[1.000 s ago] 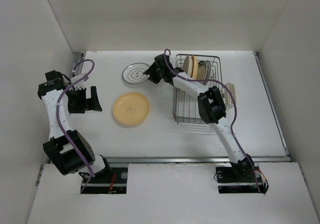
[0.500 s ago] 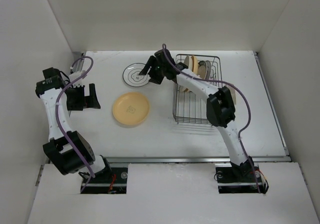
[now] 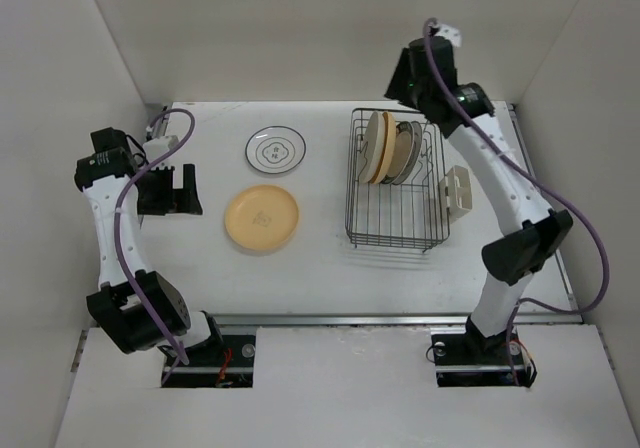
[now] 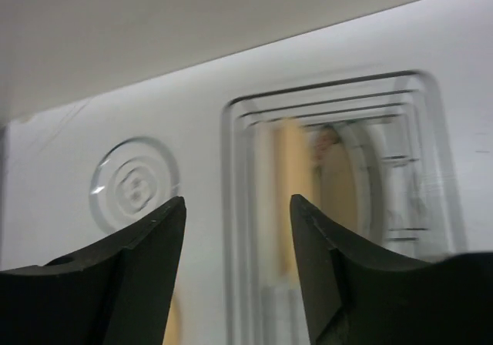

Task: Unload the plates from the dish rack

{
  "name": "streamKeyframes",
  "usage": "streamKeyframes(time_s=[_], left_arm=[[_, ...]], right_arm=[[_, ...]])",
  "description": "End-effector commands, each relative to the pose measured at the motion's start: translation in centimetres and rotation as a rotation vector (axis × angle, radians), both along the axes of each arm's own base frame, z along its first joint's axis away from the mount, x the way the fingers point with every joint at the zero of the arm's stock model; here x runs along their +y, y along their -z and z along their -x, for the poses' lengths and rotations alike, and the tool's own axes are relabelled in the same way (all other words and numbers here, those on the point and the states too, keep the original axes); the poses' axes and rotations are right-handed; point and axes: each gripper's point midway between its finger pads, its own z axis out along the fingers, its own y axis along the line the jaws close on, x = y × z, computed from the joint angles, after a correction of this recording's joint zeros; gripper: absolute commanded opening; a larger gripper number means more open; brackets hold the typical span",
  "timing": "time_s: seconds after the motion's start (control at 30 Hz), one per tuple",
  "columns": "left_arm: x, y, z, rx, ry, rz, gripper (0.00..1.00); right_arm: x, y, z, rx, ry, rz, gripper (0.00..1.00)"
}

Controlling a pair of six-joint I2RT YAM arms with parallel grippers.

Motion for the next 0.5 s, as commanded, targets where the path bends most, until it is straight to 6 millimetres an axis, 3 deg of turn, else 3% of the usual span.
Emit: streamKeyframes(time_s=[0.0,0.1,0.23,0.47], left_arm=[[-0.4,-0.3,0.7,-0.006,0.004,-0.007,0.99],[-0.4,-0.3,0.7,-0.006,0.004,-0.007,0.99],[-0.5,0.0,0.8,0.002,0.004,-0.004,0.99],[-0.2,0.5,1.5,0.019,0.001,-0.031,0.99]], right_arm=[[-9.8,3.8,1.0,0.135,0.227,0.299,0.61],[-13.3,6.5,1.1,0.221,0.281,0.342,0.55],[-13.5,10.5,0.5,0.309,0.232,0.312,0.55],[-13.8,12.9,-0.4,0.338,0.223,0.276,0.49]])
